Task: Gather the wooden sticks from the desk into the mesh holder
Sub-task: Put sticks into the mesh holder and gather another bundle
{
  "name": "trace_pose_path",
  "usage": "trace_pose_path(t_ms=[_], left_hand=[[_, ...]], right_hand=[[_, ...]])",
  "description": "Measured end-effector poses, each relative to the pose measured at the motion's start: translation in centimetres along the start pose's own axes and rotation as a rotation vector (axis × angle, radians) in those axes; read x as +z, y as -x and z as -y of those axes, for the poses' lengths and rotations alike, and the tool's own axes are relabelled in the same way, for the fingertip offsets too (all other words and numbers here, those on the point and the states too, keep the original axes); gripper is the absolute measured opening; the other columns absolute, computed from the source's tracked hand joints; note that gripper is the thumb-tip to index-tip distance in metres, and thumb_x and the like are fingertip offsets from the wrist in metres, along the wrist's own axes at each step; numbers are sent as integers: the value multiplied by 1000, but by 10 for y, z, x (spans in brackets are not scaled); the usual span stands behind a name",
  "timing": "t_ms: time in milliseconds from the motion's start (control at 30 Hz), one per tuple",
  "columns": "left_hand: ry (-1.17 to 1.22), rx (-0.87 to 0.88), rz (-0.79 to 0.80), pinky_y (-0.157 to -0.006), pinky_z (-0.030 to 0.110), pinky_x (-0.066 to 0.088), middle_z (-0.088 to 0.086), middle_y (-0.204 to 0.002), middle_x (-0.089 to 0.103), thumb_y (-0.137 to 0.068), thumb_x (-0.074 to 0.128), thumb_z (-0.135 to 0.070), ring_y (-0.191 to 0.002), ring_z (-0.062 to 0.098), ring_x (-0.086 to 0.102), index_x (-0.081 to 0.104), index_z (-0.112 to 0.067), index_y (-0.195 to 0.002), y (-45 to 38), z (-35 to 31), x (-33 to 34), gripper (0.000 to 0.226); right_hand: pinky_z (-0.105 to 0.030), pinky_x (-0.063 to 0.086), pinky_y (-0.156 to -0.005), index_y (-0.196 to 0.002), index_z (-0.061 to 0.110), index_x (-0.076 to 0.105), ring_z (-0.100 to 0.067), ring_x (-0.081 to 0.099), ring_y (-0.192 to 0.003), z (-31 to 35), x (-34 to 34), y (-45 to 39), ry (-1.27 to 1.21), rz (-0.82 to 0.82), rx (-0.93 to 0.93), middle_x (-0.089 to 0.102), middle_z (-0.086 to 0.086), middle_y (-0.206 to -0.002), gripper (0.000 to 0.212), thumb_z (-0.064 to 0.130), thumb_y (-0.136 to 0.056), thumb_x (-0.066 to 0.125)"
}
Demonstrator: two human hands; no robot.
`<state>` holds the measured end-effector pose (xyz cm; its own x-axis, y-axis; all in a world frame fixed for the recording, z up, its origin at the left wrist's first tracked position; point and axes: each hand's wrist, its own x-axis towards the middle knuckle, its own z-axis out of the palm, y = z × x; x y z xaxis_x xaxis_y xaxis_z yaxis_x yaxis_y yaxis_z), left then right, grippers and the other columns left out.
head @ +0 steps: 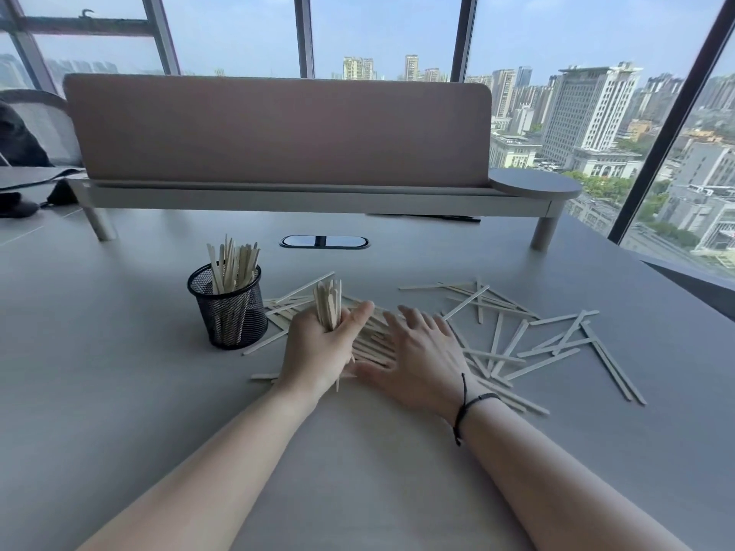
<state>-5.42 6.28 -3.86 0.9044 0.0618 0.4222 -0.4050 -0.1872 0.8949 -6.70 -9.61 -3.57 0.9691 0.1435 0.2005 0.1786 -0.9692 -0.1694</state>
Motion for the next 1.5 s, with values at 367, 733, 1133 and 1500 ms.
trace_pose_path(t_ms=[367,733,1133,1500], left_hand=[[226,-180,-199,-44,22,21,-3,-44,29,-93,65,-49,-36,15,23,33,-24,-50,-20,3,-48,59],[278,-164,-212,-43,21,21,-5,-43,27,-98,61,-40,-35,13,21,31,-24,-47,-22,3,-46,62],[179,-137,-127,-49,43,20,-1,-49,26,-86,64,-60,-49,16,20,31,-23,-51,-17,12,-38,60],[170,-137,-97,-47,41,20,-3,-48,24,-86,63,-63,-47,17,20,28,-24,-52,-17,16,-35,62]], right_hand=[[-53,22,-116,-143,21,40,-27,37,-139,39,26,-41,-54,44,89,46,-7,-146,115,100,-60,28],[-39,32,-96,-117,28,62,-26,50,-114,14,23,-45,-56,-44,128,54,0,-115,75,87,-72,47],[-38,43,-75,-95,18,56,-31,64,-98,7,24,-43,10,-105,59,68,-7,-101,69,83,-79,43],[-34,35,-58,-69,19,47,-34,66,-81,11,17,-35,86,-153,-78,68,-6,-84,66,82,-85,32]])
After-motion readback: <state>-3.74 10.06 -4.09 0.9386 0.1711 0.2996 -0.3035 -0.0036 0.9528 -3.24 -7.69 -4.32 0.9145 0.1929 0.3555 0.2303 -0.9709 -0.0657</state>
